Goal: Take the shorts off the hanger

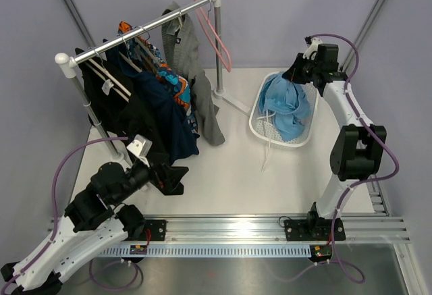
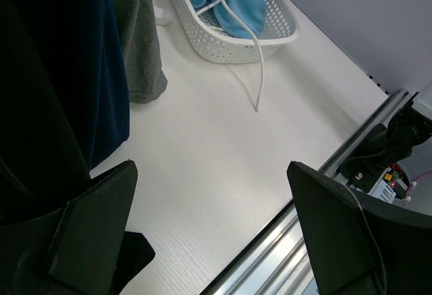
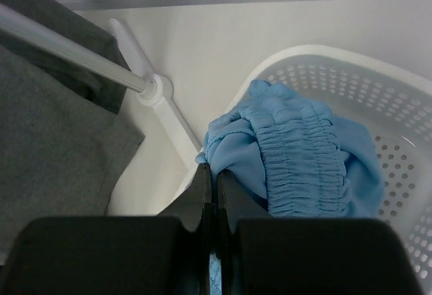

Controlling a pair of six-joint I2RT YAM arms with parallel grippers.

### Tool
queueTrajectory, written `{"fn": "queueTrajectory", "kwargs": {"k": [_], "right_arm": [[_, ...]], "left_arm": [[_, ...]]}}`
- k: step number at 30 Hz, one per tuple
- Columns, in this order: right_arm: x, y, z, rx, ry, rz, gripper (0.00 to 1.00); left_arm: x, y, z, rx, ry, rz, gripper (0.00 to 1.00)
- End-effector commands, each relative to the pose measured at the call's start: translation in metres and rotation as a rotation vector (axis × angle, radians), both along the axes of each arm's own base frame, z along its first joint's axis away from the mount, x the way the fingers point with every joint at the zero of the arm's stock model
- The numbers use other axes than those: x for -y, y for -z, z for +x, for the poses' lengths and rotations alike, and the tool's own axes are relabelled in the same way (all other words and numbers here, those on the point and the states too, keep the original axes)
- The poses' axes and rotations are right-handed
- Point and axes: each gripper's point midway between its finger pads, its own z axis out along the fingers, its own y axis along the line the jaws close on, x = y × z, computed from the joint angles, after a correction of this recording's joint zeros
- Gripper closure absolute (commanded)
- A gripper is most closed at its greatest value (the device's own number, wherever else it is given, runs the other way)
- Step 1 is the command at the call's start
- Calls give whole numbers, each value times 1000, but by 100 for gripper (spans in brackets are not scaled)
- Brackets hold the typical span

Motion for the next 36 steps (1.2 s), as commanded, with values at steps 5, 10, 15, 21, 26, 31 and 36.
{"fn": "queueTrajectory", "kwargs": {"k": [5,10,15,21,26,31,36], "right_arm": [[29,89,-11,-250,4,-118,95],[30,30,-30,-90,-259,-203,50],[6,-27,-72,98,-592,-320,22],[-46,28,-148,42,-1073,-417,24],[-48,54,-130,63,-975,-578,21],[-36,76,-86,47,-815,-749,22],[-39,107,-61,-28,-648,-811,21]], "left_arm": [[3,-21,-1,39,10,-67,1],[3,-22,-1,47,14,-56,1],[4,-24,0,56,16,-51,1],[6,-26,2,64,18,-52,1],[4,-25,1,59,14,-46,1],[2,-23,1,53,6,-56,1],[3,-22,3,50,-1,-61,1]]}}
